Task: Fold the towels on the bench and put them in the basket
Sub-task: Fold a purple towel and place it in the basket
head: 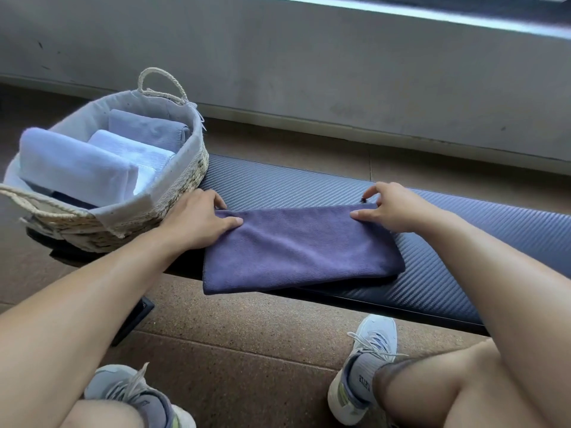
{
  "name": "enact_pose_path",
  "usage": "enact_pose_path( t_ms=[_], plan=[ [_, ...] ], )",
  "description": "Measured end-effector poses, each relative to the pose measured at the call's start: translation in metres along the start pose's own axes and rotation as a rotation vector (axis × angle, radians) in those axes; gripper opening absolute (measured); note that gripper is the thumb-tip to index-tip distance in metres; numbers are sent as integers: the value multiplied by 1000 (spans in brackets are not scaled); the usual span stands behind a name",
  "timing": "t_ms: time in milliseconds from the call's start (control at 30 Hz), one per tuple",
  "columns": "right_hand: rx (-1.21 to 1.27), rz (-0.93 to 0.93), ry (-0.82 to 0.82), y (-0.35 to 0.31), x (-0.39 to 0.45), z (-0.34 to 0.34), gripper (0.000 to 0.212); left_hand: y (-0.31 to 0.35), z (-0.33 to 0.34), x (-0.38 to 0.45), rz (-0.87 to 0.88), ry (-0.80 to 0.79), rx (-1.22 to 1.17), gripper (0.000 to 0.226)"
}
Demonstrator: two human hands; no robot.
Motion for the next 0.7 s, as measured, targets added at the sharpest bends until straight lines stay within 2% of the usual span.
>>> enact_pose_path(
  t_ms=[67,167,300,367,433,500,633,700],
  plan=[
    [-14,25,-49,-2,6,1,48,1,-2,1,-13,-76,-10,32],
    [41,0,-156,-3,9,0,42,4,-3,2,11,-150,-120,38],
    [360,-63,-240,-3,-2,-2,38,6,-5,-3,97,-215,-499,44],
    [475,-80,-244,0,-7,-6,30,7,-8,-4,152,-174,-641,47],
    [450,-121,-140,2,-12,-17,33,12,-17,-5,250,-51,-712,50],
    [401,-166,33,1,-16,-32,30,21,-33,-10,369,132,-757,53],
    [403,-290,563,-14,-39,-62,19,36,-63,-19,517,423,-744,49],
    [434,-356,778,-19,-53,-68,17,38,-73,-28,567,597,-631,43]
  ],
)
Point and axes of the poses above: each hand's wrist, its own x-axis towards the middle knuckle, its own z-axis out of the palm, y = z × x, the point moved 4 cm from there along x, towards the middle knuckle, and after that the axes turned 9 degrees about -y, right-handed, at the moved point
